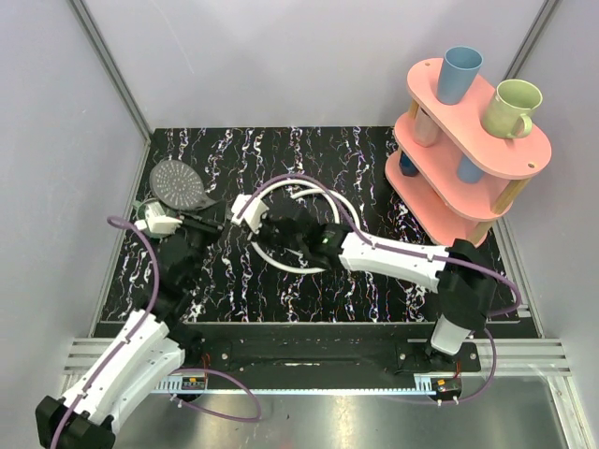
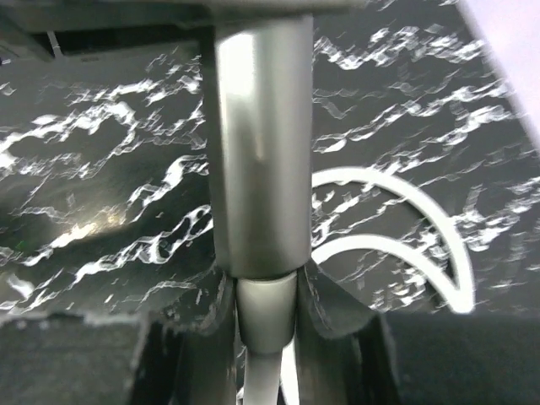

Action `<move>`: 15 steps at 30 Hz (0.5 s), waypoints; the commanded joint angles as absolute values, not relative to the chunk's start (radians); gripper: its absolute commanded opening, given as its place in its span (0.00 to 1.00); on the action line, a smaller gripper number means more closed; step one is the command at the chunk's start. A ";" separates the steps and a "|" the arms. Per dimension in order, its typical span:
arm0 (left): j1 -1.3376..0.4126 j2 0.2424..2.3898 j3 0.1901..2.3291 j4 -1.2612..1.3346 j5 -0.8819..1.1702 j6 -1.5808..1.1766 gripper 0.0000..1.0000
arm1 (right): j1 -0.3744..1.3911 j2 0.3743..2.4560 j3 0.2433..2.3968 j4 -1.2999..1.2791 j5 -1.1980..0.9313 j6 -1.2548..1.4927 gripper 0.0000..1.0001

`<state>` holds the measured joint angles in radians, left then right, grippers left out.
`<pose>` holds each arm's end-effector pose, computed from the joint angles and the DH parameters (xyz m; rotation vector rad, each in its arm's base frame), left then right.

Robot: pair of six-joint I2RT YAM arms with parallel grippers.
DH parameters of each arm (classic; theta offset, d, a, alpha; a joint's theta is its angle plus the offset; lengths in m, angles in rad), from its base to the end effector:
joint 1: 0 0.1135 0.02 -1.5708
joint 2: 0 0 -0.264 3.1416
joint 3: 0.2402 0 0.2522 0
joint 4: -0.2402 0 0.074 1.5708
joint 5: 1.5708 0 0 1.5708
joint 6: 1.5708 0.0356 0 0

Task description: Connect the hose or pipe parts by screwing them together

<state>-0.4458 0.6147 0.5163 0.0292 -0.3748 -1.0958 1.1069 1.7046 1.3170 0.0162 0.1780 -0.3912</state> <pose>0.1508 -0.0576 0.2940 -0.8191 1.4990 -0.8647 0.1874 0.3605 0.2985 -1.2372 1.5048 0.3031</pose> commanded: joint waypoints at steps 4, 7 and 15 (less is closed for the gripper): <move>-0.459 0.586 0.134 0.939 -0.127 -0.829 0.00 | 0.824 1.637 1.310 0.228 -0.560 -0.017 0.00; -0.457 0.685 0.085 1.142 -0.051 -0.772 0.00 | 0.752 1.660 1.289 0.294 -0.756 0.055 0.00; -0.457 0.833 0.098 1.194 -0.087 -0.856 0.00 | 0.696 1.625 1.209 0.278 -0.721 0.053 0.50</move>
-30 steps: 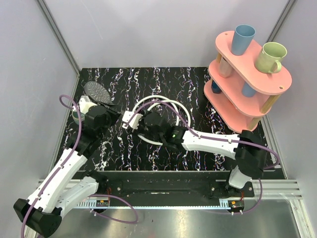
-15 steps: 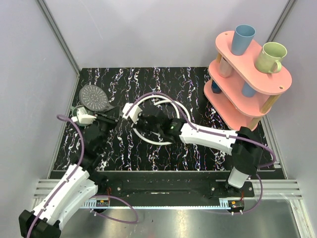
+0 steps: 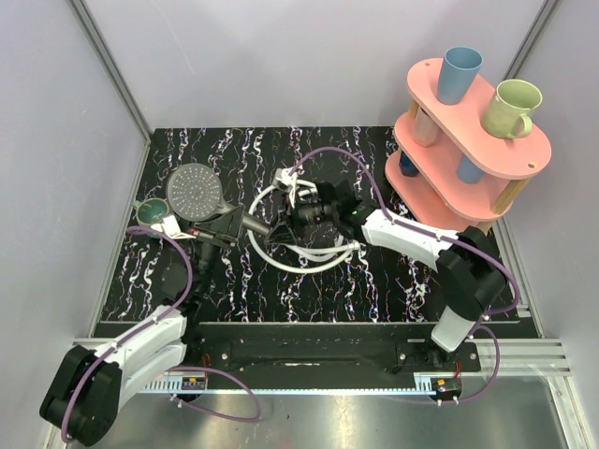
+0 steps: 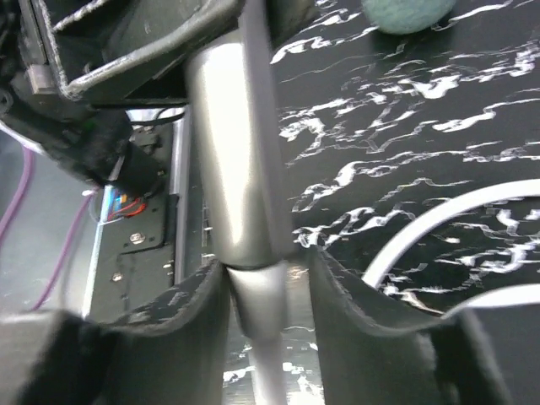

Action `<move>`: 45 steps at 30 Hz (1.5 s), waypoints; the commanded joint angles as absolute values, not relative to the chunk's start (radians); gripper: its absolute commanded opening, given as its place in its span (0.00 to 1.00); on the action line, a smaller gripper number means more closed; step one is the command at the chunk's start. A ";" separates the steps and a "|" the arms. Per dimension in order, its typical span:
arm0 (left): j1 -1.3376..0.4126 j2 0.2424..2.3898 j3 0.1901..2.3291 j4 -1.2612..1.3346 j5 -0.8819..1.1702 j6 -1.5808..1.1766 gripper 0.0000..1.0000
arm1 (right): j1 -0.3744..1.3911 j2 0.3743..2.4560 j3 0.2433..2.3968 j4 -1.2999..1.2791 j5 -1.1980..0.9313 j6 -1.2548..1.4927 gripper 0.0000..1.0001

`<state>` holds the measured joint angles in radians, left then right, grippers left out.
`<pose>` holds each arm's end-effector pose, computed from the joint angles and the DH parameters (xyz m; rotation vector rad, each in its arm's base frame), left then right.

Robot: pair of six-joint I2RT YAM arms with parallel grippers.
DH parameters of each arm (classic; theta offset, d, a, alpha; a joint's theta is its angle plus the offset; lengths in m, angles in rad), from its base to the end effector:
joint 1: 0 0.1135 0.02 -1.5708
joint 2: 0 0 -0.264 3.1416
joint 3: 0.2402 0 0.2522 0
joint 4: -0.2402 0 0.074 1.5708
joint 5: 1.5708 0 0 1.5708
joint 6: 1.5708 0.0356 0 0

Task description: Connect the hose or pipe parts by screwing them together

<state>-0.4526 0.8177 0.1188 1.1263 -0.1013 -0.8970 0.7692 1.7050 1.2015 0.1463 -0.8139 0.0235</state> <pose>0.1501 -0.0690 0.2398 -0.3616 1.1655 -1.1331 0.2630 0.2906 0.2751 -1.2517 1.6011 1.2959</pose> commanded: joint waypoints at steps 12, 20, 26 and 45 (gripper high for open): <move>-0.462 0.791 0.695 -0.131 -0.387 -1.132 0.00 | 0.854 1.457 1.124 0.115 -0.238 -0.360 0.99; -0.463 0.851 0.897 -0.364 -0.387 -1.196 0.00 | 0.989 1.540 1.198 0.124 -0.035 -0.454 0.95; -0.463 0.865 0.934 -0.408 -0.377 -1.215 0.00 | 1.066 1.649 1.290 0.089 0.190 -0.506 0.78; -0.462 0.620 0.174 0.858 -0.098 -0.796 0.00 | 0.735 1.706 1.330 0.274 -0.841 0.070 0.00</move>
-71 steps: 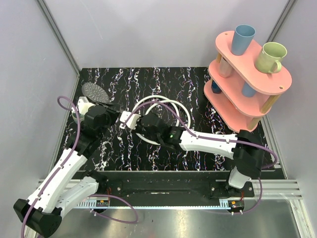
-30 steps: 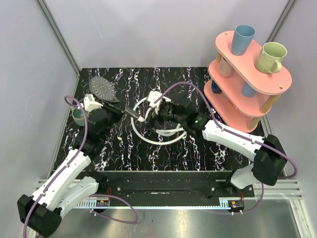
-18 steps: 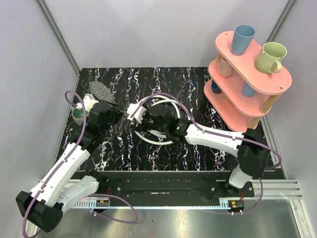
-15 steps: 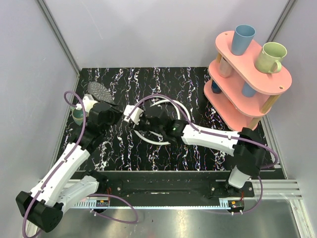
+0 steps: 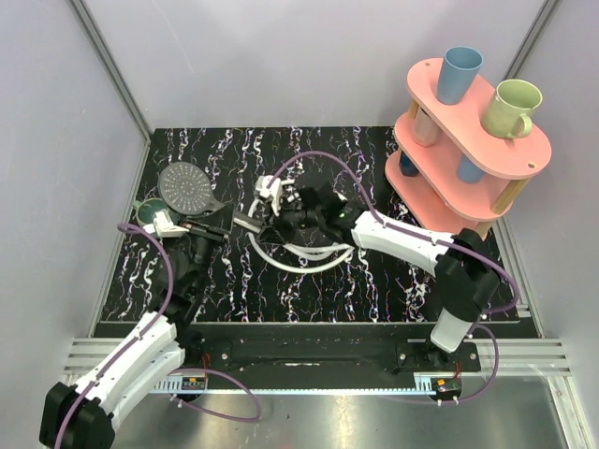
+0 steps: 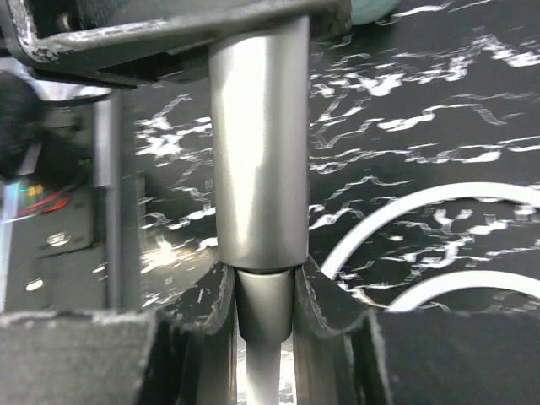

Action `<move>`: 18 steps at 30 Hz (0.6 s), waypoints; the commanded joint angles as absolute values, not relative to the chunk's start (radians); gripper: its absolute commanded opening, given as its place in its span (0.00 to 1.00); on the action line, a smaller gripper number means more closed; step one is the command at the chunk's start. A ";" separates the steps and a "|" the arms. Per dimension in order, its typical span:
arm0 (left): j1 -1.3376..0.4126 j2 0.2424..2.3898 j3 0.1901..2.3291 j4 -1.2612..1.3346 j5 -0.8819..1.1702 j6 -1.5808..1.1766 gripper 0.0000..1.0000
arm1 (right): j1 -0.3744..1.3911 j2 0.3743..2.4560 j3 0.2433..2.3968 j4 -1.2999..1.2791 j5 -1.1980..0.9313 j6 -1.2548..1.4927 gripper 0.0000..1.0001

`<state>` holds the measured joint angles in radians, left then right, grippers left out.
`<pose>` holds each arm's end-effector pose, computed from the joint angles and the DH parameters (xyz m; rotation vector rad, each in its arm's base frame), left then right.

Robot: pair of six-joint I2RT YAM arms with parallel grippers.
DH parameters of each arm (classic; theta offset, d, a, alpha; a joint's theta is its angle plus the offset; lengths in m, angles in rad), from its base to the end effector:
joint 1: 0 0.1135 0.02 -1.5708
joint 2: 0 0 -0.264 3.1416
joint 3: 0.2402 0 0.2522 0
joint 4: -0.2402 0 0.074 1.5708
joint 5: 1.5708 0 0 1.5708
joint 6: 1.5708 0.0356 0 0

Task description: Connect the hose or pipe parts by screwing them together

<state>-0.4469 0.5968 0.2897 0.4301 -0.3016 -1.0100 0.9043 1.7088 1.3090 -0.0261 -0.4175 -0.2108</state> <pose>0.1493 -0.0598 0.2583 -0.6672 1.3750 -0.9635 0.2374 0.3252 0.2909 -1.3177 1.5862 0.8545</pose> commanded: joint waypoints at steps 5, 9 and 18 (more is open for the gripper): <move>-0.456 0.706 0.124 0.980 -0.065 -0.758 0.00 | 0.669 1.756 1.301 0.422 -0.937 0.245 0.01; -0.453 0.749 0.149 0.986 -0.064 -0.756 0.00 | 0.663 1.718 1.260 0.404 -0.888 0.216 0.33; -0.371 0.836 0.316 0.752 0.041 -0.750 0.00 | 0.664 1.504 1.128 0.194 -0.580 0.022 1.00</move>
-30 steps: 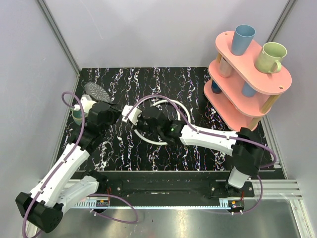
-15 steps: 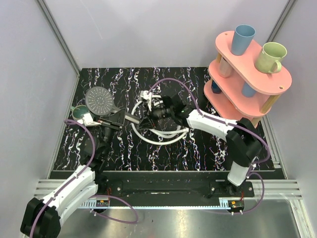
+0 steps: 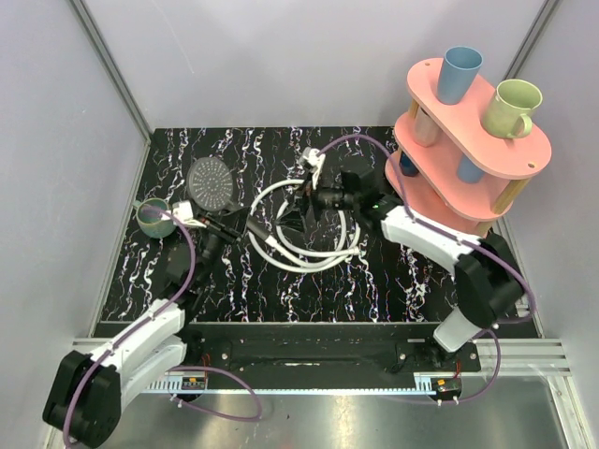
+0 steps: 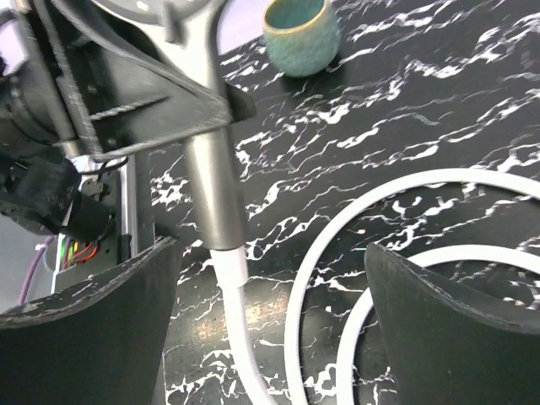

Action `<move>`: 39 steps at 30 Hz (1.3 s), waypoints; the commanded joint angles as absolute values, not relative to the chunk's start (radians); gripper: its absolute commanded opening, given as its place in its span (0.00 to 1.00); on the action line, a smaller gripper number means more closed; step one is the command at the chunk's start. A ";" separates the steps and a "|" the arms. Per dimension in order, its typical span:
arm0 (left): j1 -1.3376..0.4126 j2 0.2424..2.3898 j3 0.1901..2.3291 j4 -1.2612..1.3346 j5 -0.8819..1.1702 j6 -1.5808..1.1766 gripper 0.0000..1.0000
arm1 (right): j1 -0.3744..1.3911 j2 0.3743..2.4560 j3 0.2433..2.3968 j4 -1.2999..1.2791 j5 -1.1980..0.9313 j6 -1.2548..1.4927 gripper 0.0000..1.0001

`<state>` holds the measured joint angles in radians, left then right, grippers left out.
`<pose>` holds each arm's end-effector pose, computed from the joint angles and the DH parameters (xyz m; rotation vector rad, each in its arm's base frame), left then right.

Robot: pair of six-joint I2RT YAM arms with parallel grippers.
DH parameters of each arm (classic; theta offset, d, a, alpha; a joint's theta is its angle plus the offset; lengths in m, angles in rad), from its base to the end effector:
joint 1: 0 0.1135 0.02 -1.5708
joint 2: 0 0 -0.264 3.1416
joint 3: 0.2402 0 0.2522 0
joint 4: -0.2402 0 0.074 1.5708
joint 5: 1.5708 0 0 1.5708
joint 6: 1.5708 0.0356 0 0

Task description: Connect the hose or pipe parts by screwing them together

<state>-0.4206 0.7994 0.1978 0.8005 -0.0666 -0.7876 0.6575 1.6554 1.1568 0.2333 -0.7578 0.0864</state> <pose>0.1646 -0.0710 0.2352 -0.3202 1.4042 -0.9592 0.2878 0.2531 0.2859 -1.0619 1.6172 1.2008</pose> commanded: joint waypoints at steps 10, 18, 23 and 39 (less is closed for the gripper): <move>0.021 1.319 0.709 0.481 0.622 -0.738 0.00 | 0.663 1.273 0.974 0.153 -0.397 0.005 1.00; 0.100 1.706 1.032 0.212 0.671 -0.611 0.13 | 0.663 1.140 0.882 0.118 -0.354 0.005 1.00; 0.110 1.836 1.143 0.068 0.560 -0.600 0.34 | 0.664 1.083 0.873 0.066 -0.298 -0.037 1.00; 0.092 1.682 1.269 -0.254 0.377 -0.577 0.99 | 0.663 0.985 0.948 -0.141 -0.054 0.153 1.00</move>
<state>0.1040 1.8469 1.2098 -0.1898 0.4335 -0.6064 0.6601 1.0710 0.9569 -0.1410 -0.1982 0.0742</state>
